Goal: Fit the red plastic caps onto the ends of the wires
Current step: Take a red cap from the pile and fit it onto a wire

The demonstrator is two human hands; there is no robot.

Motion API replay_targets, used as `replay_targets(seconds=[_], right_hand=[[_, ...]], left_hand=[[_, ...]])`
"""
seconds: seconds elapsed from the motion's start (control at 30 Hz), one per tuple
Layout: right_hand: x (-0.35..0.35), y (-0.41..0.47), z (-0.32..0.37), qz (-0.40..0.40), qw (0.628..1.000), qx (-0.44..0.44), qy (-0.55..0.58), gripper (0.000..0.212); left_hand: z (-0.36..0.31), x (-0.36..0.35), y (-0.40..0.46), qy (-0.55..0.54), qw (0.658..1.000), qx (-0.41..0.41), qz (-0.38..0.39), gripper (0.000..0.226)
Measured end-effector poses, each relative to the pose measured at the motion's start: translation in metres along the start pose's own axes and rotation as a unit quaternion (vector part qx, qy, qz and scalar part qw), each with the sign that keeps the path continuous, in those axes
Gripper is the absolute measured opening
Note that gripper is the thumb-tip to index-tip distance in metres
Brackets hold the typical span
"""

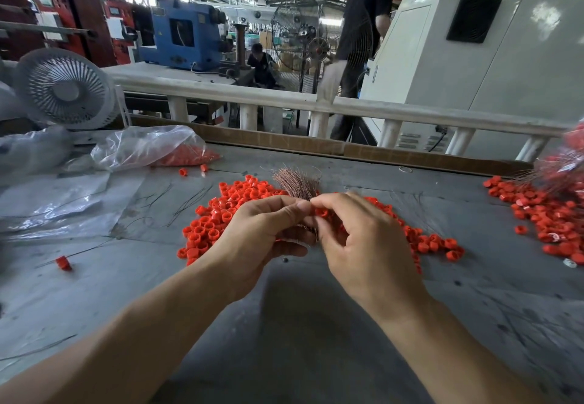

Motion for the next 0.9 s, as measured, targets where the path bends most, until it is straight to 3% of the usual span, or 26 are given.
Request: replay_targets(seconds=[0.33,0.63,0.9], right_hand=[[0.000,0.000,0.002,0.008,1.000,0.000,0.013,0.021],[-0.002,0.000,-0.002,0.011,1.000,0.001,0.021,0.017],[-0.003,-0.001,-0.005,0.034,0.999,-0.022,0.030,0.014]], left_hand=[[0.000,0.002,0.002,0.011,0.999,-0.024,-0.041,0.037],[0.000,0.004,0.003,0.008,0.997,-0.028,-0.068,0.016],[0.000,0.010,0.003,-0.002,0.994,-0.023,-0.109,0.015]])
Point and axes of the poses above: each hand's wrist, its own y-axis towards the middle knuckle, its own x-axis out of the back of the hand, z = x × y, the point moved 4 cm from there along y, towards the middle knuckle, and after that the axes turned 9 degrees about y, right-handed, at the moved point
